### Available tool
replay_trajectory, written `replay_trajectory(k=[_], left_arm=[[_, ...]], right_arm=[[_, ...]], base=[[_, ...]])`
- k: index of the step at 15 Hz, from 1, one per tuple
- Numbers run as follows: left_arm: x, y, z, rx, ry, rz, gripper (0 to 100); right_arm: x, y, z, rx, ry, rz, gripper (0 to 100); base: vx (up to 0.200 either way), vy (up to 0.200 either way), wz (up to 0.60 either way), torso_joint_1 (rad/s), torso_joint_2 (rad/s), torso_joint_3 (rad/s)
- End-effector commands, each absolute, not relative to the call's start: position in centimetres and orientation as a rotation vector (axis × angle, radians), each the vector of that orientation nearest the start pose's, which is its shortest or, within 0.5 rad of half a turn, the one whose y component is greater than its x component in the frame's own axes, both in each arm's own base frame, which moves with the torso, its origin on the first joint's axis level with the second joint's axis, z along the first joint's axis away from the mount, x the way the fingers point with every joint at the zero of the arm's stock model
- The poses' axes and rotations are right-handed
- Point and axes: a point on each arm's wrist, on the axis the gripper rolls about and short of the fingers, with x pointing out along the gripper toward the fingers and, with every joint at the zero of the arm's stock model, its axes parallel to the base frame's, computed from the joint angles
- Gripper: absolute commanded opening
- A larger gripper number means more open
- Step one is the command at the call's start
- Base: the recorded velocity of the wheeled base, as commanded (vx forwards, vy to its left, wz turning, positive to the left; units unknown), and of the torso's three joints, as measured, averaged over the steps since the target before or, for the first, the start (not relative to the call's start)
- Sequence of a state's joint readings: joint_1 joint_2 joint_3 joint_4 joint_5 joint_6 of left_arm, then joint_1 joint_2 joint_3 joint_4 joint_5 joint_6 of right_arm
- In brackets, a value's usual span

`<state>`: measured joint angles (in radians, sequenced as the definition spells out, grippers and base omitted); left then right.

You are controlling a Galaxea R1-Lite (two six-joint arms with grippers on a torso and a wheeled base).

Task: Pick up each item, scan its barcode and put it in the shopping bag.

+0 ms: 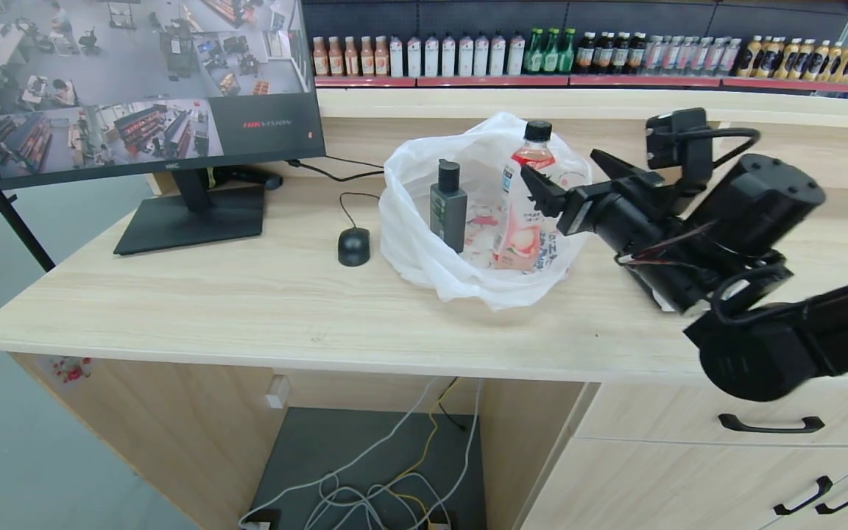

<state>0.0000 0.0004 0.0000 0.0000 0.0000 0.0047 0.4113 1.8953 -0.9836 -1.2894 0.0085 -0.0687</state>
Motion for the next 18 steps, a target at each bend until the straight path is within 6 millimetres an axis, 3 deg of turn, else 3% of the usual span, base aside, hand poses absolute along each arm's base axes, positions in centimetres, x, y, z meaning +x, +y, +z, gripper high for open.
replay_trajectory(k=[1,3,6,11,16,18], left_arm=[[-2.3,0.0,7.5,0.005,0.000,0.000,100],[-2.3,0.0,7.5,0.005,0.000,0.000,100],[-2.3,0.0,7.5,0.005,0.000,0.000,100],[-2.3,0.0,7.5,0.005,0.000,0.000,100],[-2.3,0.0,7.5,0.005,0.000,0.000,100],[-2.3,0.0,7.5,0.005,0.000,0.000,100]], right_arm=[[26.8,10.7,25.0,0.020,-0.416,0.366,100],[22.5,7.9,23.8,0.012,-0.378,0.329,100],[17.8,5.4,21.7,0.024,-0.325,0.291,100],[11.0,3.1,18.3,0.031,-0.284,0.247,100],[6.7,1.7,15.9,0.056,-0.153,0.177,100],[2.5,0.5,13.3,0.023,-0.072,0.178,100]], base=[[0.000,0.000,0.00,0.000,0.00,0.000],[0.000,0.000,0.00,0.000,0.00,0.000],[0.000,0.000,0.00,0.000,0.00,0.000],[0.000,0.000,0.00,0.000,0.00,0.000],[0.000,0.000,0.00,0.000,0.00,0.000],[0.000,0.000,0.00,0.000,0.00,0.000]])
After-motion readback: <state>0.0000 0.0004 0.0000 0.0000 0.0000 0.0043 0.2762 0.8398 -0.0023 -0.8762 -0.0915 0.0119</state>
